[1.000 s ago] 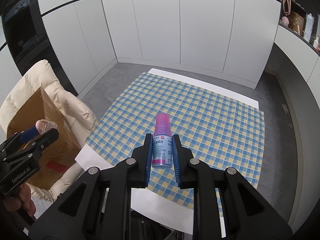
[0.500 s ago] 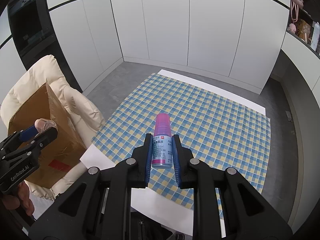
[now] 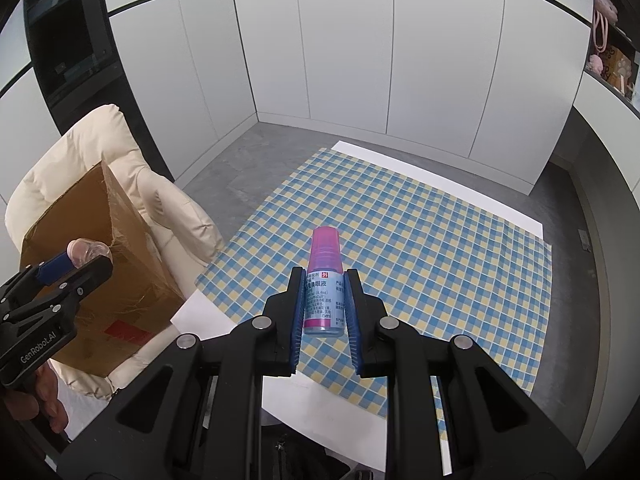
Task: Organize objects
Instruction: 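Carry both held bottles over to the cardboard box on the armchair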
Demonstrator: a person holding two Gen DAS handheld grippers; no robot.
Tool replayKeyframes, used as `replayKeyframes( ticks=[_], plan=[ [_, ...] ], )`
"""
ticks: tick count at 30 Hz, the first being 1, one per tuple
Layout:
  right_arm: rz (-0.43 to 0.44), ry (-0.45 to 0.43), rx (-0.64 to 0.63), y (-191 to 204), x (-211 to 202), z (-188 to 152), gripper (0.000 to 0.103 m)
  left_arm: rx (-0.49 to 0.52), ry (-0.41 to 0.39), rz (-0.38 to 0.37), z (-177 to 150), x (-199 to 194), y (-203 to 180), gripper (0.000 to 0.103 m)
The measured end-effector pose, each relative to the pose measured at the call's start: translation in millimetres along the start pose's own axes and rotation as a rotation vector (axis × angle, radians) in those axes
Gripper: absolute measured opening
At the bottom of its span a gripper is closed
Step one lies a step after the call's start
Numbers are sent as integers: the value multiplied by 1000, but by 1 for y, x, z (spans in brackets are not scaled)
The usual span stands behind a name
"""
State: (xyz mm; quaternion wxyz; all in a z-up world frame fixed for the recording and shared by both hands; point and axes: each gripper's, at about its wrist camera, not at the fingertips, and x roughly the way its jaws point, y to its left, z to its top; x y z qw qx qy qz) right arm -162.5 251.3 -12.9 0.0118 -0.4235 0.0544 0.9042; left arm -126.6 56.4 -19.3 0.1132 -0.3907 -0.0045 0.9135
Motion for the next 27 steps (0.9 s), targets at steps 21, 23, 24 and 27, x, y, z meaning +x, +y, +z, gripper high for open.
replayKeyframes(
  ticks=[21, 23, 24, 27],
  plan=[
    [53, 7, -62, 52, 14, 8, 20, -60, -9, 57, -6, -10, 46, 61],
    [58, 8, -69, 58, 15, 9, 20, -65, -10, 64, -6, -12, 50, 61],
    [61, 9, -72, 60, 15, 10, 20, -68, -10, 66, -6, -12, 52, 61],
    [70, 9, -84, 68, 16, 10, 20, -80, -11, 75, -7, -14, 60, 60]
  ],
)
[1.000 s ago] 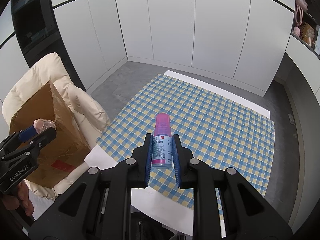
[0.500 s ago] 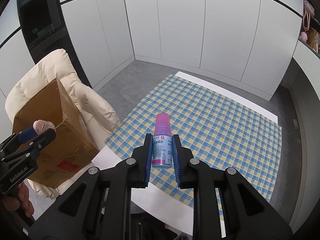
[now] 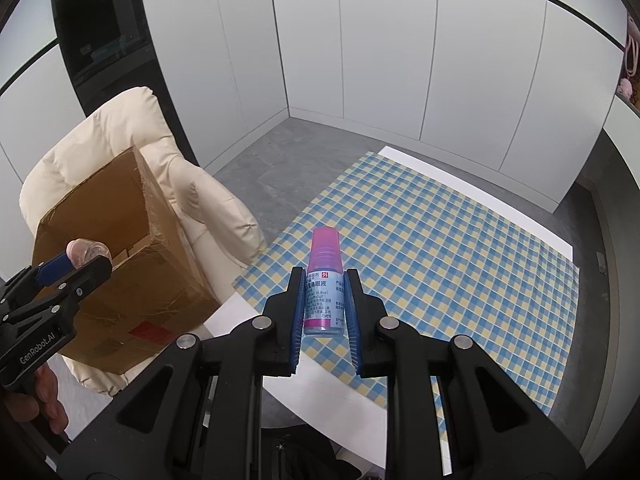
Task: Organize objects
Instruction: 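Carry both held bottles over to the cardboard box on the armchair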
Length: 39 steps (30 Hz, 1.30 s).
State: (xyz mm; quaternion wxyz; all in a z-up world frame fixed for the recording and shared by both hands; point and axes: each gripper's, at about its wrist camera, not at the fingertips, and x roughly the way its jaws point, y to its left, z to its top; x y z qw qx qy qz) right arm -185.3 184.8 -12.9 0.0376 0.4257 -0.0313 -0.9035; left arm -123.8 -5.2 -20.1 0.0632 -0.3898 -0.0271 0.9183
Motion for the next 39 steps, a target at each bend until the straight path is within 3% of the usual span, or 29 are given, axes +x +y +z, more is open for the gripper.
replayKeyframes(
  ticks=[39],
  plan=[
    [76, 10, -99, 71, 11, 11, 20, -98, 2, 94, -14, -18, 62, 61]
  ],
)
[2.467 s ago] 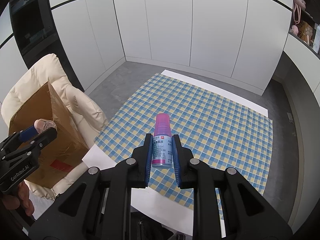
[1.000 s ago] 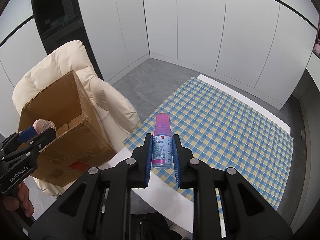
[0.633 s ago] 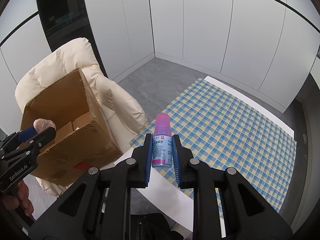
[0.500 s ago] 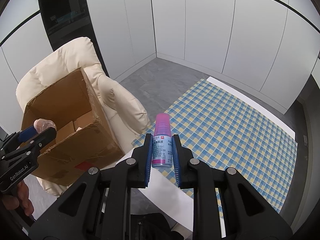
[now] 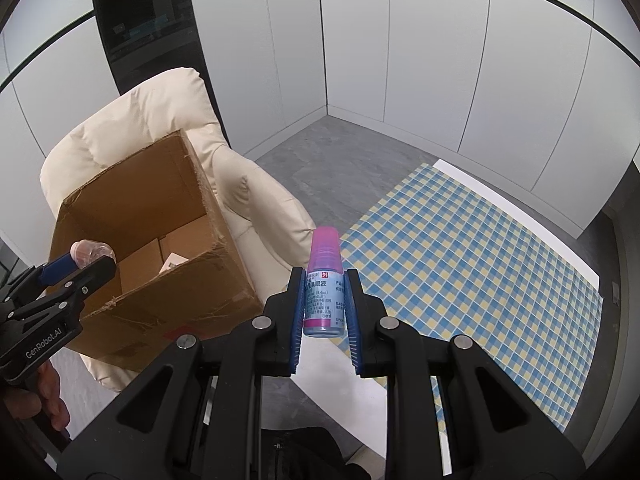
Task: Organize objects
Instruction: 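Carry both held bottles over to the cardboard box on the armchair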
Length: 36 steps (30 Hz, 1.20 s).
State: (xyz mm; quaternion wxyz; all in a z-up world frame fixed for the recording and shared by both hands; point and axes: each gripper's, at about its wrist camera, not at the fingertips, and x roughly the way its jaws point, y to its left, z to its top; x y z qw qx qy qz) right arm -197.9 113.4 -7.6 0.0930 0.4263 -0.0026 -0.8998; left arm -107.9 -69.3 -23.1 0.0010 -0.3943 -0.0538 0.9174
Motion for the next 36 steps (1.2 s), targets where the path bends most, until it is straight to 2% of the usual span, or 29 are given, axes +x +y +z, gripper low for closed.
replayKeyframes(
  ticks=[22, 36],
  plan=[
    [44, 3, -72, 49, 10, 8, 20, -50, 7, 57, -5, -2, 43, 61],
    [67, 6, -105, 72, 16, 11, 20, -51, 4, 74, -9, -6, 54, 61]
  ],
)
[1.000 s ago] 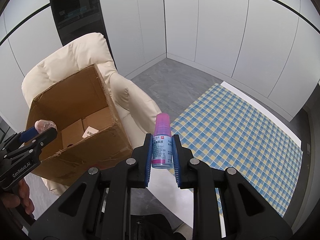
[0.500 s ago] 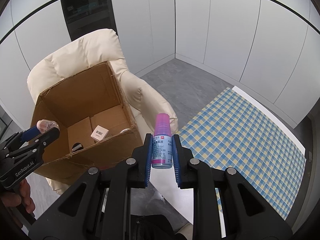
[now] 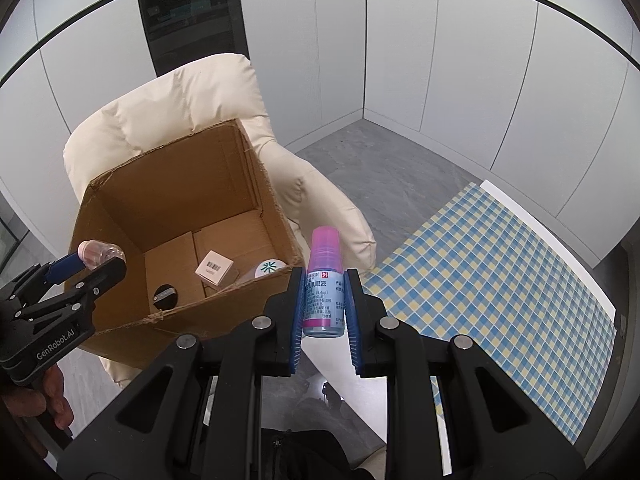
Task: Organize objects
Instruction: 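Carry both held bottles over to the cardboard box on the armchair, then open left tool to drop the clear bottle into the box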
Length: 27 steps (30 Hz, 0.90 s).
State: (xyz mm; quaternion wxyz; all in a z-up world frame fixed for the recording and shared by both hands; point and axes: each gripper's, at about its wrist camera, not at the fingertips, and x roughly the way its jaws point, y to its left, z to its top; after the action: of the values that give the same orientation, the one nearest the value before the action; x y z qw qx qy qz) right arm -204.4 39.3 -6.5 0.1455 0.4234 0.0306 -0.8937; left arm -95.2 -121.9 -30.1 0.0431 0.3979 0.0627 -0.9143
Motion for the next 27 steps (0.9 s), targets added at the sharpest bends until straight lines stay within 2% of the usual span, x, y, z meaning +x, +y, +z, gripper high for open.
replayKeyframes(
  ticks=[16, 18, 20, 23, 27],
  plan=[
    [49, 14, -58, 39, 12, 6, 20, -35, 15, 24, -2, 4, 29, 61],
    [51, 13, -61, 44, 13, 7, 20, -47, 12, 4, -3, 4, 32, 68],
    [55, 13, -64, 47, 13, 8, 20, -41, 5, -6, -3, 2, 33, 100],
    [65, 17, -75, 54, 15, 9, 20, -19, -31, 8, -3, -6, 31, 103],
    [77, 18, -91, 64, 17, 10, 20, -17, -4, 19, -5, -5, 35, 103]
  ],
)
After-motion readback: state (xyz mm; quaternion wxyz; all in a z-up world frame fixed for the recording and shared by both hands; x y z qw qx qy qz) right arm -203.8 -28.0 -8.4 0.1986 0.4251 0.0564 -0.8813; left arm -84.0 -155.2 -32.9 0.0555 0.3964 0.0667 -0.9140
